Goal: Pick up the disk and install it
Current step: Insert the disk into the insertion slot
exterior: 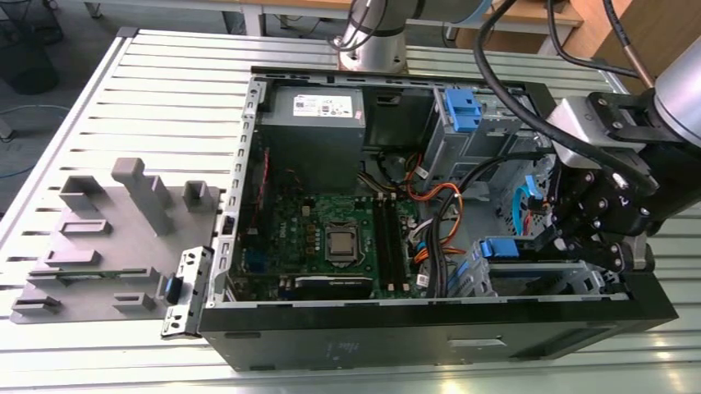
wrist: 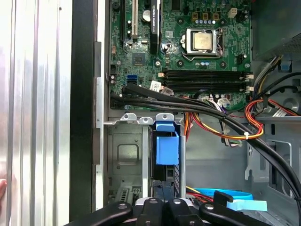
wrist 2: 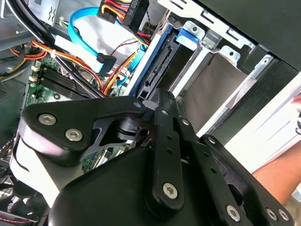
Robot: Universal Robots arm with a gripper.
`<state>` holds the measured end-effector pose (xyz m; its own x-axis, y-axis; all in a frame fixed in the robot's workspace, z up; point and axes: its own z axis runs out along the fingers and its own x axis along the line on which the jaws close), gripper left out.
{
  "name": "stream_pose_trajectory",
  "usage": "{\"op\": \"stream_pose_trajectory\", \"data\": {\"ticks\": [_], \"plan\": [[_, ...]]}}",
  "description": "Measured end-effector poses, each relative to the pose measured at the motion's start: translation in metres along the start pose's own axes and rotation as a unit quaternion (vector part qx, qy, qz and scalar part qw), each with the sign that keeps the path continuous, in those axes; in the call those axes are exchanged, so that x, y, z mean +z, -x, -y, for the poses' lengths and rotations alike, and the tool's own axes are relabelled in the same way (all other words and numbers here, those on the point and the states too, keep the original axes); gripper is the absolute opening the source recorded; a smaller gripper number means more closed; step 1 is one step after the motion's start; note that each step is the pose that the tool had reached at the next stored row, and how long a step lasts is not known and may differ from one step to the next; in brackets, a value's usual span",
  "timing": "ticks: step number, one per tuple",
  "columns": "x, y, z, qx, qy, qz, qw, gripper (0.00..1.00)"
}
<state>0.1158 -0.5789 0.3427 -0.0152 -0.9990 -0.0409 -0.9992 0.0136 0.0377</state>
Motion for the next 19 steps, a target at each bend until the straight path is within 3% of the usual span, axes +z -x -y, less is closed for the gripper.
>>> {"op": "stream_pose_trajectory", "data": {"ticks": [4,12,19], "plan": [[0.0021,-0.0001,-0.0019,-0.002,-0.0091,0.0013,0.99996,0.11],[0.0036,0.002,-0.0031,-0.002,-0.0097,0.0014,0.99995,0.11],[0.0146,0.0019,-0.003,-0.002,-0.0098,0.0013,0.99995,0.11]]}}
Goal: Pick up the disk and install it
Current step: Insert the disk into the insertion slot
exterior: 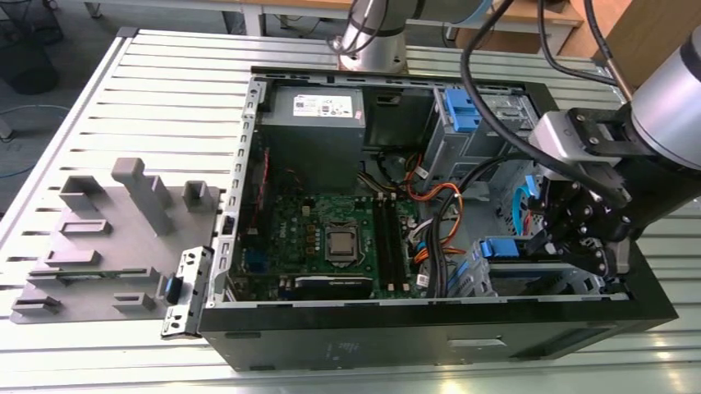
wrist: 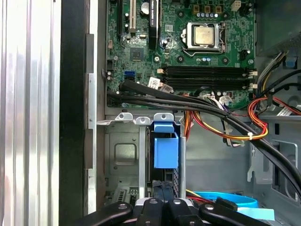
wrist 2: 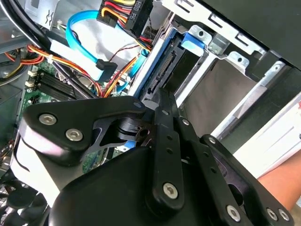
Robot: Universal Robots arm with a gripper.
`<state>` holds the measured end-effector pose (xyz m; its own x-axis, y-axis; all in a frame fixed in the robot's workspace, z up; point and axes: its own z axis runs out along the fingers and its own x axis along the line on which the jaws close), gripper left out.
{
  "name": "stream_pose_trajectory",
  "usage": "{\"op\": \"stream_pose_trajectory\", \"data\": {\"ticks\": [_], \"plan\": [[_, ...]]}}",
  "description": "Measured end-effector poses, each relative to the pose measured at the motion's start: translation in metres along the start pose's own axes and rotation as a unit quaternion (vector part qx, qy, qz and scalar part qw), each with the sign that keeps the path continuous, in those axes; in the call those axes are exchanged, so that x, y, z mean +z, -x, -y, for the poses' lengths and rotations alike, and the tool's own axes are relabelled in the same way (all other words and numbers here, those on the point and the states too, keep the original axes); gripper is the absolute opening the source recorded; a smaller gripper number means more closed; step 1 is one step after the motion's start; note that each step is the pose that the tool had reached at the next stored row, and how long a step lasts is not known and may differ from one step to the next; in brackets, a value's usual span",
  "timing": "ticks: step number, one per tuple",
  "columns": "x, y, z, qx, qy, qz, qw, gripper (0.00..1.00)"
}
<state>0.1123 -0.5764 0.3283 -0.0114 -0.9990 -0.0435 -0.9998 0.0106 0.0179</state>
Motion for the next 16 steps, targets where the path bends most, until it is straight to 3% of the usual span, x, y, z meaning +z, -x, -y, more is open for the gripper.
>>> {"op": "stream_pose_trajectory", "data": {"ticks": [3,16], "plan": [[0.0042,-0.0002,0.0001,0.0,0.0,-0.0001,1.0,0.11],[0.0061,-0.0003,0.0001,0.0,0.0,0.0,1.0,0.11]]}}
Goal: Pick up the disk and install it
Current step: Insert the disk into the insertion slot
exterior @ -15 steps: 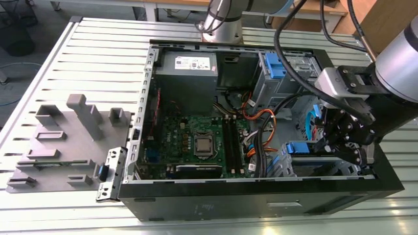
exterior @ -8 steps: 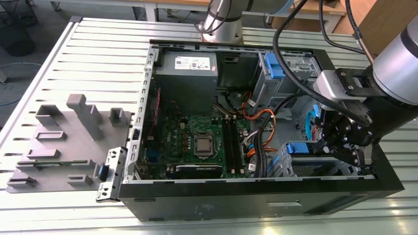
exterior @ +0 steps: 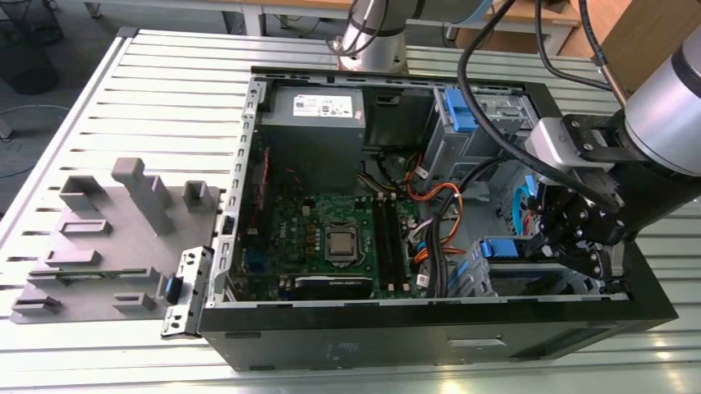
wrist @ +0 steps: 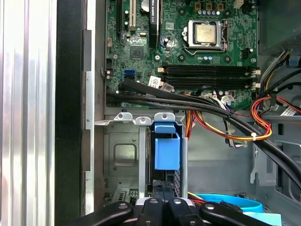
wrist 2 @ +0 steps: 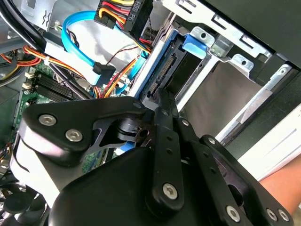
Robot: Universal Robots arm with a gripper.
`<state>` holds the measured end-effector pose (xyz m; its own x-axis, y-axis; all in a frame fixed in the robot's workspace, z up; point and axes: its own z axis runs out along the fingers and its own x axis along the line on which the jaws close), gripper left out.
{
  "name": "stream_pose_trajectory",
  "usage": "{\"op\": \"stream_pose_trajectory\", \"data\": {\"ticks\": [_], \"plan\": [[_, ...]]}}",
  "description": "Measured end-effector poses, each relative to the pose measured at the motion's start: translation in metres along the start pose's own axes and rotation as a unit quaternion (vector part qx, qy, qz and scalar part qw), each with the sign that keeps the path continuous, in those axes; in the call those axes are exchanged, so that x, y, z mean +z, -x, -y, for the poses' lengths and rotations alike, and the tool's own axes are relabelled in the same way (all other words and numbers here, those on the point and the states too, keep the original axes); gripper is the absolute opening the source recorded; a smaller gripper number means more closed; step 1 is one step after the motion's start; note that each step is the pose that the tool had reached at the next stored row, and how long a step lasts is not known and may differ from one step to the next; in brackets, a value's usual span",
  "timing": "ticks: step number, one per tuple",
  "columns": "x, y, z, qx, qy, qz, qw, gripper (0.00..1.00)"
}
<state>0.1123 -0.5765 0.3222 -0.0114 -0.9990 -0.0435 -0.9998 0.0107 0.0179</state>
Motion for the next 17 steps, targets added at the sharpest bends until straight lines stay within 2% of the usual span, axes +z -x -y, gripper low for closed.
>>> {"op": "stream_pose_trajectory", "data": {"ticks": [3,15,17], "plan": [[-0.001,0.0001,0.0,0.0,0.0,0.0007,1.0,0.11],[-0.0242,0.0011,-0.0005,0.0,0.0,0.0002,1.0,0.11],[-0.0252,0.0011,-0.0005,0.0,0.0,0.0003,1.0,0.11]]}}
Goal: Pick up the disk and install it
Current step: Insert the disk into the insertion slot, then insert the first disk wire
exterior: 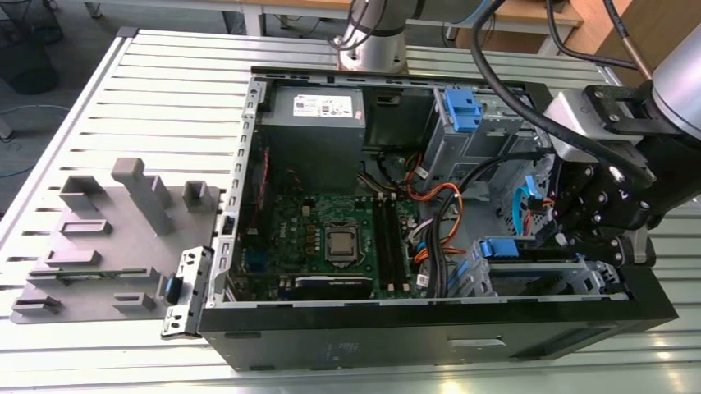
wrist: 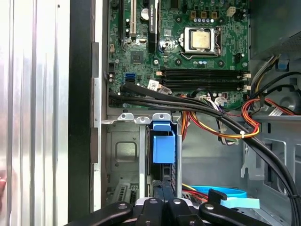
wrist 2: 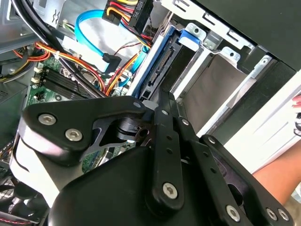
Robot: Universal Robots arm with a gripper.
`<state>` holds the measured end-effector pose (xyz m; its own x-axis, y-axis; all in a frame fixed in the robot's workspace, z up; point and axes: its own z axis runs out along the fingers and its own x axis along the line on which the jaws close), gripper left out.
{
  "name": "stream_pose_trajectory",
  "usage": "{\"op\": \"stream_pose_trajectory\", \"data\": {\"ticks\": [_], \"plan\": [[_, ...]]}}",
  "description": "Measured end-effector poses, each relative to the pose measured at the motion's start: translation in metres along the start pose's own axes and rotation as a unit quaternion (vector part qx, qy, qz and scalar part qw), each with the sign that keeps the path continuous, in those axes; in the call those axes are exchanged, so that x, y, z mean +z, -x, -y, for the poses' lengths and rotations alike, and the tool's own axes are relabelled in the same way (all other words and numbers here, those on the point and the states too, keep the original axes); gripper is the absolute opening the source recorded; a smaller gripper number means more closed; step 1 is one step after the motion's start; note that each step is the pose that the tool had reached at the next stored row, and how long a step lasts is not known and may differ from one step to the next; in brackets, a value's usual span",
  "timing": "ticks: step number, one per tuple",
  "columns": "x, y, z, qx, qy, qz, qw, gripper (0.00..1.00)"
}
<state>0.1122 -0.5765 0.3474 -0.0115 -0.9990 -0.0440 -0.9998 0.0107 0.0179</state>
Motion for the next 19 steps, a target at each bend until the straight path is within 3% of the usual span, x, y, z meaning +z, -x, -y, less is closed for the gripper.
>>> {"op": "stream_pose_trajectory", "data": {"ticks": [11,19], "plan": [[-0.0015,0.0001,0.0,0.0,0.0,-0.0001,1.0,0.11],[-0.0013,0.0053,-0.0001,0.0,0.0,0.0009,1.0,0.11]]}}
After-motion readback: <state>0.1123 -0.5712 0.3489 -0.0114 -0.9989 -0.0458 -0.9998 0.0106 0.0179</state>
